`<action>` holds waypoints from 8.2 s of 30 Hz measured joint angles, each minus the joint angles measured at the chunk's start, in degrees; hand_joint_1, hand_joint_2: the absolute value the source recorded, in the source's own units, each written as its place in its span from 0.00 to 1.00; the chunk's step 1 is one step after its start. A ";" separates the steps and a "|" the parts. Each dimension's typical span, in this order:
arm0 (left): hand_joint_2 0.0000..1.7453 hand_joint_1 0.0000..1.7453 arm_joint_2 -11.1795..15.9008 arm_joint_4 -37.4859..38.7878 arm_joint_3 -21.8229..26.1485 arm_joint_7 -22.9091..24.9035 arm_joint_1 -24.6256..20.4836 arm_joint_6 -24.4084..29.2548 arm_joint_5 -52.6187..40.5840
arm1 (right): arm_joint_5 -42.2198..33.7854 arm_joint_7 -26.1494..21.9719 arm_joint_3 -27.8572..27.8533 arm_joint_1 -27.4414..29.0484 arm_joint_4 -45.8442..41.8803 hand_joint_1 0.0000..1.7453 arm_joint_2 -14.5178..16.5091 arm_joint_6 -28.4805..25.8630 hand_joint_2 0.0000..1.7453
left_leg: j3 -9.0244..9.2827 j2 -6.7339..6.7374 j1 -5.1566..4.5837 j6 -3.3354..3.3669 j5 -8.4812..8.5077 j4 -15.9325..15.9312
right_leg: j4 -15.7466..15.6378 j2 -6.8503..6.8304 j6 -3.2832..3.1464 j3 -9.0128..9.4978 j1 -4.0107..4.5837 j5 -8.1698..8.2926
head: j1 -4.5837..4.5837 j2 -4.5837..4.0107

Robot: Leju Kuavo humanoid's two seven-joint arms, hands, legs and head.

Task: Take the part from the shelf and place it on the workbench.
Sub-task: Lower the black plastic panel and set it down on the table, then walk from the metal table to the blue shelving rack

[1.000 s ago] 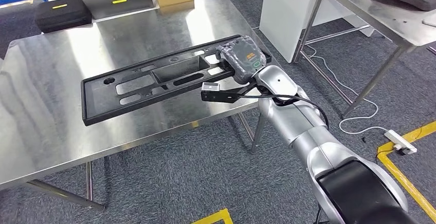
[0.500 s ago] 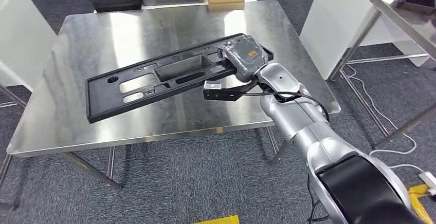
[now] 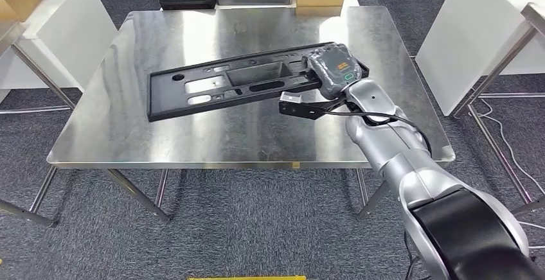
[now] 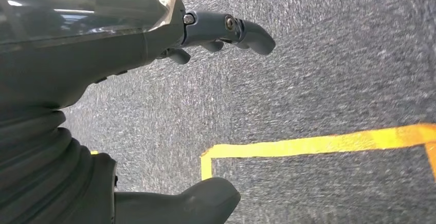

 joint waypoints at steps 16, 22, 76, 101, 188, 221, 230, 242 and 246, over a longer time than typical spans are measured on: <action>1.00 0.00 -0.23 -0.02 2.10 -2.10 0.02 0.22 -0.03 | 4.22 9.16 -2.45 -2.71 4.51 1.00 -6.18 0.78 1.00 | 9.28 -0.27 -1.42 2.35 5.97 -15.60 | -1.55 -1.37 1.10 1.30 1.09 -0.19 | 0.58 0.00; 1.00 0.00 -0.28 -0.02 3.27 -5.14 -0.01 -1.11 1.76 | 5.21 9.98 -3.20 -2.68 5.65 1.00 -7.01 0.85 1.00 | 9.25 -0.24 -1.81 2.85 5.91 -15.57 | -1.64 -1.35 1.35 1.23 0.77 -0.05 | 0.55 -0.01; 1.00 0.00 -0.94 -0.35 10.70 -15.58 -1.64 0.80 3.04 | 13.43 5.91 -9.02 -1.45 7.25 1.00 -8.01 1.49 1.00 | 11.75 -0.69 -0.71 5.03 5.30 -17.82 | 12.38 0.58 2.97 -6.10 -0.35 -4.49 | 0.69 0.00; 1.00 0.00 -0.53 -0.73 12.84 -24.99 -0.76 4.78 4.67 | 17.05 4.11 -10.15 0.13 7.28 0.75 -6.32 2.23 0.75 | 3.43 -1.10 -2.43 5.26 12.47 -16.60 | -1.69 1.98 1.55 6.78 0.46 -6.24 | 0.49 0.00; 1.00 0.00 -8.12 -0.32 24.92 -21.43 0.75 3.98 7.52 | -4.26 18.50 -47.75 32.40 3.50 0.00 -63.97 -14.39 0.00 | 9.91 -1.89 -1.49 4.58 3.86 -14.81 | -3.13 -0.67 4.84 2.62 -0.47 -0.25 | 0.84 0.00; 1.00 0.00 -10.01 -0.20 28.77 -21.83 0.05 6.61 8.10 | 21.52 -0.11 -97.82 68.06 -35.68 0.00 5.58 -14.74 0.00 | 11.54 -0.94 -0.80 3.61 2.91 -14.88 | -2.95 0.33 4.11 3.09 -0.04 -1.17 | 0.99 0.00; 1.00 0.00 -9.87 -0.20 28.97 -21.49 0.04 6.62 7.44 | 18.62 -3.76 -106.34 65.54 -27.06 0.00 8.84 -14.74 0.00 | 11.56 -0.90 -0.86 3.55 2.86 -14.88 | -2.95 0.40 4.10 3.10 -0.09 -1.18 | 1.01 -0.01; 1.00 0.00 -9.76 -0.20 28.94 -22.42 0.00 5.70 5.68 | 24.06 0.31 -117.30 63.15 -19.73 0.00 10.25 -14.74 0.00 | 11.59 -0.90 -0.84 3.54 2.86 -14.88 | -2.95 0.41 4.08 3.11 -0.11 -1.19 | 1.00 0.00; 0.25 0.00 -9.57 -0.20 28.81 -27.00 -0.02 3.64 4.71 | 19.90 4.63 -119.57 61.71 -9.90 0.00 8.55 -13.65 0.00 | 11.61 -0.89 -0.83 3.54 2.86 -14.88 | -2.95 0.42 4.06 3.11 -0.11 -1.21 | 0.99 0.00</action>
